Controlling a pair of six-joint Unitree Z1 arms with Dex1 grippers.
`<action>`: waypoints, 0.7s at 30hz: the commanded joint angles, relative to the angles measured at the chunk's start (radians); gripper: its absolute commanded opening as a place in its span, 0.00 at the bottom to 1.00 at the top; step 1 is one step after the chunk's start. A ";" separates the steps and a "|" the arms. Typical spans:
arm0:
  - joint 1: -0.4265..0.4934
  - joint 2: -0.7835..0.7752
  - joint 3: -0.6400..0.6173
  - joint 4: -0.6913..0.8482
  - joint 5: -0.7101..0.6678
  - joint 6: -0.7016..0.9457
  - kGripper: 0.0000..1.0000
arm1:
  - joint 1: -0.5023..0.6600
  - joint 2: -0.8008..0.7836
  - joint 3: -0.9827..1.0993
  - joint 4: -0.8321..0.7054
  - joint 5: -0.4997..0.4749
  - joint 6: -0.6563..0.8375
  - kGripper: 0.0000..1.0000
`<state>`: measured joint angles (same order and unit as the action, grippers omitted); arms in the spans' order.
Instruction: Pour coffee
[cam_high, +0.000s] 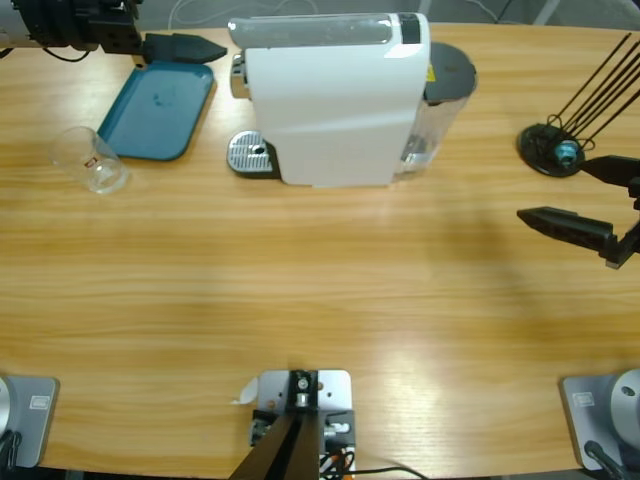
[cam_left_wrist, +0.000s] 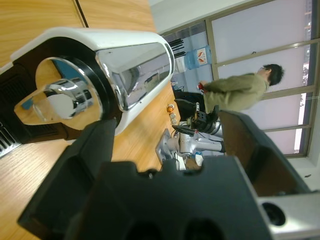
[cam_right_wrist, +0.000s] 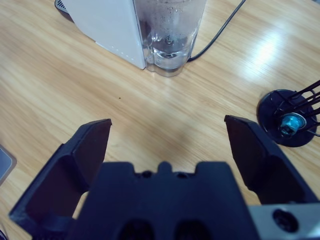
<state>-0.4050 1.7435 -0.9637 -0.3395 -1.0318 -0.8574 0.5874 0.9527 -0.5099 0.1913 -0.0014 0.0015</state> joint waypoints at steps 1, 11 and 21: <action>0.016 0.088 -0.025 -0.045 -0.017 -0.023 0.89 | 0.011 -0.015 0.027 -0.006 -0.007 0.010 0.99; 0.020 0.126 -0.082 -0.056 -0.029 -0.034 0.89 | 0.011 -0.008 0.027 -0.009 -0.006 0.010 0.98; 0.013 0.127 -0.075 -0.065 -0.056 -0.034 0.47 | 0.011 -0.005 0.027 -0.010 -0.003 0.011 0.98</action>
<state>-0.3947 1.8186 -1.0461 -0.3833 -1.0576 -0.8792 0.5875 0.9527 -0.5099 0.1910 -0.0014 0.0015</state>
